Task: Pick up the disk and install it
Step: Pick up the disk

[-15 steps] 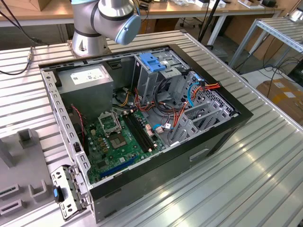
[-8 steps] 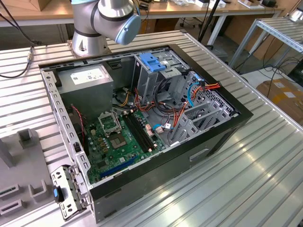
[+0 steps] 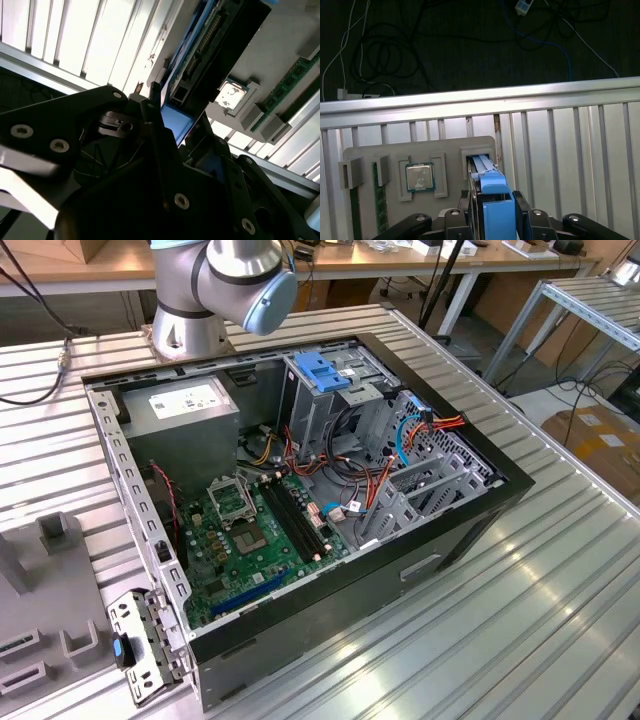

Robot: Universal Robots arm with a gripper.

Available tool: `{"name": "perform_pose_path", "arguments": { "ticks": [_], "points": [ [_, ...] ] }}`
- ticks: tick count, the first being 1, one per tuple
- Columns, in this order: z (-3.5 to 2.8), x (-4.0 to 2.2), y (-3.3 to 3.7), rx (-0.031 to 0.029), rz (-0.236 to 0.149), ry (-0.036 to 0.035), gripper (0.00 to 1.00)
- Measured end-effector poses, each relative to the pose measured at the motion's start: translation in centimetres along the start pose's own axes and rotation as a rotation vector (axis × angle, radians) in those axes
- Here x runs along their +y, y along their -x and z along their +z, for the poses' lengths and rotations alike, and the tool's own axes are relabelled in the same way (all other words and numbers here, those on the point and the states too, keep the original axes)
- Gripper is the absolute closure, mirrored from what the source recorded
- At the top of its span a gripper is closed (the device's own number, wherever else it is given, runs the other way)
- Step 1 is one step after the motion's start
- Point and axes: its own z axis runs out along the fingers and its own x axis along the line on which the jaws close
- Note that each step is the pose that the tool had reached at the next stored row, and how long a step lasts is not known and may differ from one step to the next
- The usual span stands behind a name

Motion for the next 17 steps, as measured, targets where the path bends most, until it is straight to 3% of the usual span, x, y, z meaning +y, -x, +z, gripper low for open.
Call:
{"name": "perform_pose_path", "arguments": {
  "ticks": [17],
  "points": [
    [0.12,0.02,-0.08,0.0001,0.0,0.0002,0.55]
  ]
}}
